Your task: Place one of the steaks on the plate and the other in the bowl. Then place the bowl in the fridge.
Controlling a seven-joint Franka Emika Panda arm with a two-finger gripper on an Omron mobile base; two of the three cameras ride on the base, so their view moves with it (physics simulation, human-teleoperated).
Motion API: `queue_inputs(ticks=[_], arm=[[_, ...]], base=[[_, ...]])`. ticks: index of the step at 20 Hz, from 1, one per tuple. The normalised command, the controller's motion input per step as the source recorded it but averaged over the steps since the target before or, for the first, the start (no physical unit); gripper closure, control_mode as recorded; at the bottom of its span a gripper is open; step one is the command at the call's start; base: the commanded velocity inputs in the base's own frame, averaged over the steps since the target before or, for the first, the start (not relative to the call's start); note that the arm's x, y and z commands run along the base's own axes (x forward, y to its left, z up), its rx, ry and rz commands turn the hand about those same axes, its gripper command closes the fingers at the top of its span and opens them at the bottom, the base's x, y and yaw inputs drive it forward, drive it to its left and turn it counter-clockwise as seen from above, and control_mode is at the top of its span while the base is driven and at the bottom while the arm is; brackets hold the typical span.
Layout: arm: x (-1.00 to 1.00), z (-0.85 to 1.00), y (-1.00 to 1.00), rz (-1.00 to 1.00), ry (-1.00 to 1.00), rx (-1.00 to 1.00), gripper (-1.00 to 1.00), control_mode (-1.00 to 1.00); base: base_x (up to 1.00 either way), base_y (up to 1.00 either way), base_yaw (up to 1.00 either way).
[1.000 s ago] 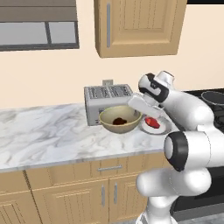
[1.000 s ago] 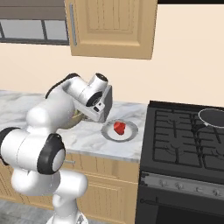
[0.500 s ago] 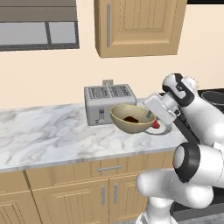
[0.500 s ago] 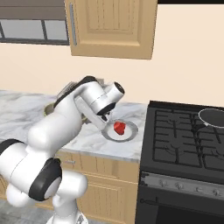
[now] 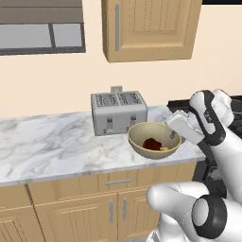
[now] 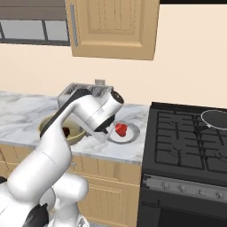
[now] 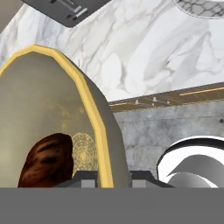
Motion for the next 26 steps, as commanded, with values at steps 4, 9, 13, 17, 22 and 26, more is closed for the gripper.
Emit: queue_inputs(ticks=[4, 9, 13, 17, 22, 26], arm=[[-0.13, 0.04, 0.0, 0.0, 0.03, -0.12, 1.0, -1.0], [0.0, 0.0, -0.02, 0.0, 0.01, 0.0, 1.0, -1.0], [-0.18, -0.07, 0.03, 0.0, 0.0, 0.0, 1.0, -1.0], [-0.21, -0.05, 0.1, 0.0, 0.0, 0.0, 1.0, 1.0], [0.0, 0.0, 0.0, 0.0, 0.0, 0.0, 1.0, 1.0], [0.0, 0.0, 0.0, 0.0, 0.0, 0.0, 1.0, 1.0]], base=[[0.0, 0.0, 0.0], [0.0, 0.0, 0.0], [0.0, 0.0, 0.0], [-0.28, 0.19, 0.0], [-0.72, 0.86, 0.05], [-0.17, 1.0, 0.43]])
